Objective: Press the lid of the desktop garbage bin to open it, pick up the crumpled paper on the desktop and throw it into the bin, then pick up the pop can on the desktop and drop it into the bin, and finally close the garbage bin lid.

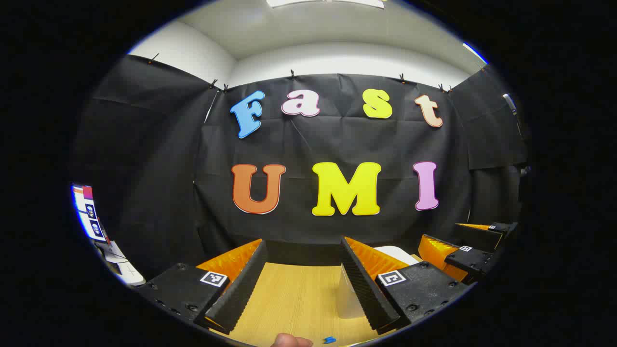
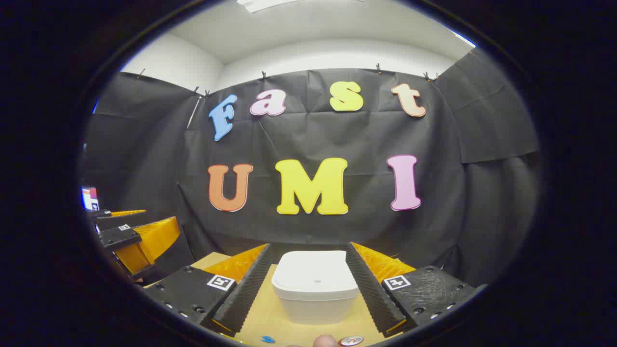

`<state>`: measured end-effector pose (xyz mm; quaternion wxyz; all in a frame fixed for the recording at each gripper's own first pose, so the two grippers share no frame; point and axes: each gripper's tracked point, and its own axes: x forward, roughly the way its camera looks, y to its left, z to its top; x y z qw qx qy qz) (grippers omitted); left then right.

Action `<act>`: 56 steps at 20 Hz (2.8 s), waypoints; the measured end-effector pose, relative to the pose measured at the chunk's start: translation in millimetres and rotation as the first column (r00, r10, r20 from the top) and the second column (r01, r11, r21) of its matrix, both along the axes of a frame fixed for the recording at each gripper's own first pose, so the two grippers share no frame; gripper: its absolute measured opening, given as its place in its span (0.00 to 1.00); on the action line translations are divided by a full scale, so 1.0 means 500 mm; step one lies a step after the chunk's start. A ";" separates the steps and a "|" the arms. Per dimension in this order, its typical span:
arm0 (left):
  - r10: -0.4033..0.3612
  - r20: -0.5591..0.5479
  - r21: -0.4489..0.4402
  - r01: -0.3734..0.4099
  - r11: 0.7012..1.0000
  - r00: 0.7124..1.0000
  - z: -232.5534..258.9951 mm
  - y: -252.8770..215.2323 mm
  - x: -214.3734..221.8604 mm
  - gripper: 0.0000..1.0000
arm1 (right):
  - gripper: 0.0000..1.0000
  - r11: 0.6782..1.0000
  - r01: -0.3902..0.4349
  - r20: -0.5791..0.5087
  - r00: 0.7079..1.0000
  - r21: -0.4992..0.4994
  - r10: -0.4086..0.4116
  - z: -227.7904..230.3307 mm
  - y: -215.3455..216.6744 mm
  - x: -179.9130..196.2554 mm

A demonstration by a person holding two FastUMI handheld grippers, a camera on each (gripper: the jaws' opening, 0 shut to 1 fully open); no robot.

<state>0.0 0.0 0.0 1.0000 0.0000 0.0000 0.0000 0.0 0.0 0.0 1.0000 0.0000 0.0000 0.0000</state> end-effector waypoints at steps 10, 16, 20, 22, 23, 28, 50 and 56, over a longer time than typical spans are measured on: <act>-0.024 0.006 0.000 0.024 1.000 1.000 -0.004 -0.025 0.009 0.97 | 0.96 0.999 0.051 0.006 0.999 -0.015 -0.051 0.007 -0.053 0.003; -0.055 -0.009 -0.004 0.055 0.998 0.998 -0.016 -0.053 0.019 0.97 | 0.96 0.996 0.086 -0.031 0.996 -0.016 -0.087 -0.019 -0.091 0.012; -0.065 -0.023 -0.004 0.065 0.998 0.998 -0.025 -0.067 0.027 0.97 | 0.96 0.996 0.084 -0.094 0.992 -0.011 -0.084 -0.058 -0.103 0.023; -0.064 -0.027 -0.003 0.064 0.998 0.998 -0.026 -0.067 0.028 0.97 | 0.96 0.996 0.083 -0.108 0.991 -0.013 -0.084 -0.064 -0.105 0.031; -0.060 -0.028 -0.002 0.060 0.998 0.998 -0.026 -0.067 0.028 0.97 | 0.96 0.997 0.077 -0.115 0.990 -0.014 -0.079 -0.071 -0.104 0.036; -0.055 -0.045 0.003 0.055 0.998 0.997 -0.037 -0.065 0.031 0.97 | 0.96 0.998 0.063 -0.185 0.980 -0.030 -0.067 -0.119 -0.105 0.080; 0.053 -0.078 0.027 -0.051 0.998 0.996 -0.075 -0.015 0.031 0.97 | 0.00 0.997 -0.019 -0.337 0.941 -0.075 -0.008 -0.247 -0.059 0.247; 0.065 -0.096 0.032 -0.062 0.998 0.993 -0.089 -0.012 0.040 0.97 | 0.01 0.997 -0.014 -0.412 0.911 -0.070 -0.016 -0.307 -0.070 0.251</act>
